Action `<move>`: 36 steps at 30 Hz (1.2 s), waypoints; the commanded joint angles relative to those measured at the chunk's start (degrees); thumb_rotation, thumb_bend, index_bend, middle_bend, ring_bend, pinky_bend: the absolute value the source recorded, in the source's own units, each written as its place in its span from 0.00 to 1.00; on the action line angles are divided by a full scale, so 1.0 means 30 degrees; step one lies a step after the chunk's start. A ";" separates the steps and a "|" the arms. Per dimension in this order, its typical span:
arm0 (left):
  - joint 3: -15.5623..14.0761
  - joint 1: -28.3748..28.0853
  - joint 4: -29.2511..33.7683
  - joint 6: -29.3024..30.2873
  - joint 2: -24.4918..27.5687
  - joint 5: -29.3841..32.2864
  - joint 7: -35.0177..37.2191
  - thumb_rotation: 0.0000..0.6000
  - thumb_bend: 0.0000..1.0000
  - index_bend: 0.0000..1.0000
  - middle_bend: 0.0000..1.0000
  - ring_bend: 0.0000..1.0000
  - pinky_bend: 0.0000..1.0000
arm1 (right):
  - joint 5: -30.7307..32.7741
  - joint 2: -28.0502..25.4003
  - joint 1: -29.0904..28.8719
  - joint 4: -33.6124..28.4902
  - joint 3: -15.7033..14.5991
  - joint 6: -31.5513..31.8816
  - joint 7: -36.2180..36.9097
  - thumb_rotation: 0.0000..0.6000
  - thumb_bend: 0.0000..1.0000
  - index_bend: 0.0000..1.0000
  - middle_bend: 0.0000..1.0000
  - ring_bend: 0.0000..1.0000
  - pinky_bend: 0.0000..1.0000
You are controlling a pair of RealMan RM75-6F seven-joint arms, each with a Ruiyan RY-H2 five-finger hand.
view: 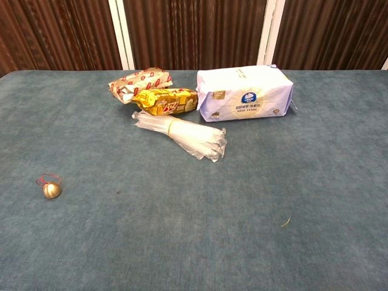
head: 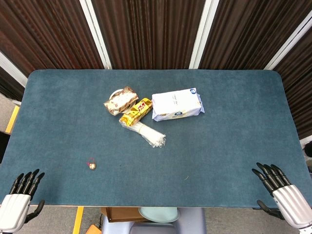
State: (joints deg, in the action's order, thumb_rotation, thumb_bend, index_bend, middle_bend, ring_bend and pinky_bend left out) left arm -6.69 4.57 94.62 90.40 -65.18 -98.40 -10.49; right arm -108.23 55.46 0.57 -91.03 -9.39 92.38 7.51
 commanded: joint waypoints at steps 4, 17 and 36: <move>0.0334 -0.0693 -0.0537 -0.0284 -0.0977 -0.0783 0.0351 1.00 0.40 0.00 0.00 0.00 0.08 | -0.0181 0.0109 0.0028 0.0038 -0.0064 0.0015 -0.0213 1.00 0.36 0.00 0.00 0.00 0.00; 0.3023 -0.3983 -0.5359 -0.1893 -0.7708 -0.0376 0.1966 1.00 0.42 0.43 0.95 0.95 0.99 | -0.0490 0.1346 0.0169 0.0231 0.0158 -0.0029 -0.2084 1.00 0.36 0.00 0.00 0.00 0.00; 0.3401 -0.5776 -0.8358 -0.4552 -1.0324 0.2142 -0.0253 1.00 0.43 0.50 1.00 1.00 1.00 | 0.0774 0.1779 -0.0248 -0.0457 0.0363 -0.1763 -0.3498 1.00 0.36 0.00 0.00 0.00 0.00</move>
State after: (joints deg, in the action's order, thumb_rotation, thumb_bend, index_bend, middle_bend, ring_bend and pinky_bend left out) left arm 3.56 -12.64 69.70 76.82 -96.02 -92.11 -11.11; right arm -105.94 60.80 -0.16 -92.38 -8.32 87.11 -2.96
